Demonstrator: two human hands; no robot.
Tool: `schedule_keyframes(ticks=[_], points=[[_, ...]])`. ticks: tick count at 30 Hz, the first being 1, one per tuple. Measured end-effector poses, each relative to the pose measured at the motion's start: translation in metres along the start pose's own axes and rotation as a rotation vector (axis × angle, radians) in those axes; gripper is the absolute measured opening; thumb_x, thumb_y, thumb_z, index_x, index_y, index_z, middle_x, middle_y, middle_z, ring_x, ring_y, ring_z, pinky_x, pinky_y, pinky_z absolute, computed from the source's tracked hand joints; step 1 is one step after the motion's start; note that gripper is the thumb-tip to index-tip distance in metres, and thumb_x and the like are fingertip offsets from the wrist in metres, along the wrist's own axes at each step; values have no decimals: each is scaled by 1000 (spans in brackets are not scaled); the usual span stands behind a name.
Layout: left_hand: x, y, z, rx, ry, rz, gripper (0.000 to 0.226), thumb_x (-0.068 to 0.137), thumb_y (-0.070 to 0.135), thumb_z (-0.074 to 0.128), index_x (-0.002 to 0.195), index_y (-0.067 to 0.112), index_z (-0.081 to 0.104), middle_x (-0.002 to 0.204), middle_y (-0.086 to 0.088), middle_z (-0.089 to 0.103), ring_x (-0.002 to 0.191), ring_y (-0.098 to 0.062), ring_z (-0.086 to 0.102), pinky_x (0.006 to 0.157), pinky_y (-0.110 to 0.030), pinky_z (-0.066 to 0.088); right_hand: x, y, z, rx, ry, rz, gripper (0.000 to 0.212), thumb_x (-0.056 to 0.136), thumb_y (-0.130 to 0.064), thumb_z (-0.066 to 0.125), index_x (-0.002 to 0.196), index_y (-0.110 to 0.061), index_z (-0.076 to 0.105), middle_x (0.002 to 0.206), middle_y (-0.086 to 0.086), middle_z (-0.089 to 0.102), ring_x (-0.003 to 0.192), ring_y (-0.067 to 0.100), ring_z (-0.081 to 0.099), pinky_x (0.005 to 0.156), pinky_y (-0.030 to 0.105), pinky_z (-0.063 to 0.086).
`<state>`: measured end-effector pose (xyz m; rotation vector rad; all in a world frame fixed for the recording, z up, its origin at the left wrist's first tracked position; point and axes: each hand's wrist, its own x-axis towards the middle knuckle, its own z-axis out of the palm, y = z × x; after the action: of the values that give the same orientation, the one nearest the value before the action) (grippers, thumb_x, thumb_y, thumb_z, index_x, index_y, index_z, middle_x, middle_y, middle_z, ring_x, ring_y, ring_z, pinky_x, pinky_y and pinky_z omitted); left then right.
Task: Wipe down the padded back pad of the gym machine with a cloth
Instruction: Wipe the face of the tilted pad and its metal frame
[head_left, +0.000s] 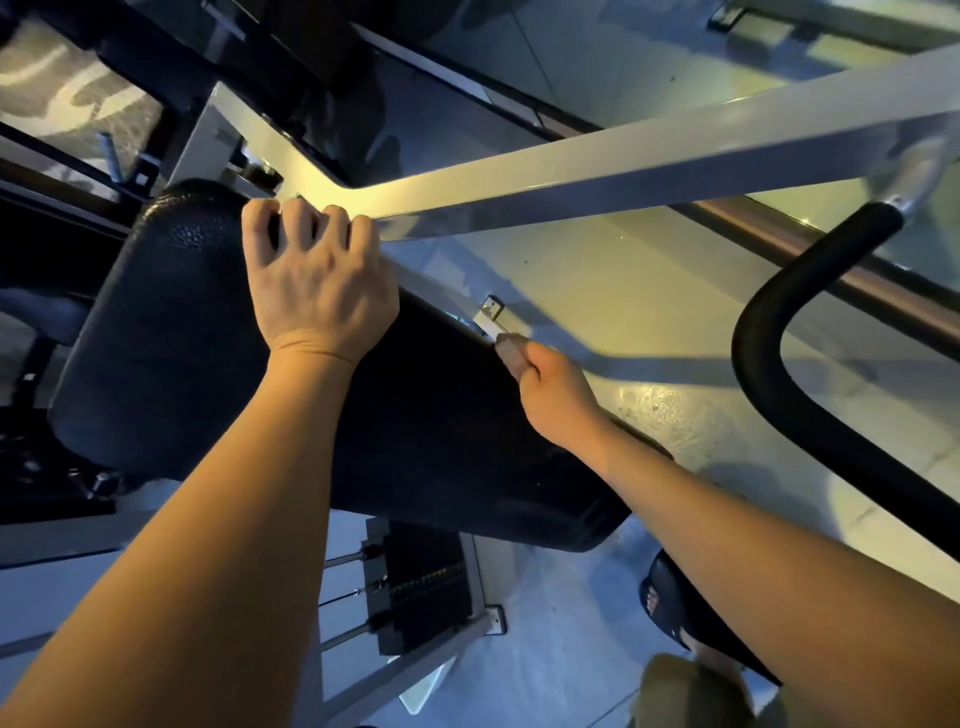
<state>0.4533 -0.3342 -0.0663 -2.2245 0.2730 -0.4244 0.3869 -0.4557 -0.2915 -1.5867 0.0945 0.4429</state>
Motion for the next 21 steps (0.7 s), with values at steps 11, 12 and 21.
schedule_keyframes(ticks=[11,12,21], points=[[-1,0,-3,-5,-16,-11,29,91,21,34,85,5,57,83,-14,58,90,-35,46,105,-50,25,-9,39,-15,-51,46,164,34,96,0,40,71,-21,43,70,-5,41,69,19,41,61,29,32],[-1,0,-3,-8,-21,-12,30,92,21,33,85,4,57,84,-14,58,90,-36,46,105,-50,24,-5,23,-9,7,36,101,35,102,-6,41,74,-25,46,69,-8,40,65,14,40,61,27,34],[-1,0,-4,19,-5,4,33,93,22,30,86,6,59,84,-13,59,89,-35,48,104,-50,25,0,94,-53,-193,-73,415,21,106,-14,49,105,-8,69,116,20,69,102,37,65,77,30,41]])
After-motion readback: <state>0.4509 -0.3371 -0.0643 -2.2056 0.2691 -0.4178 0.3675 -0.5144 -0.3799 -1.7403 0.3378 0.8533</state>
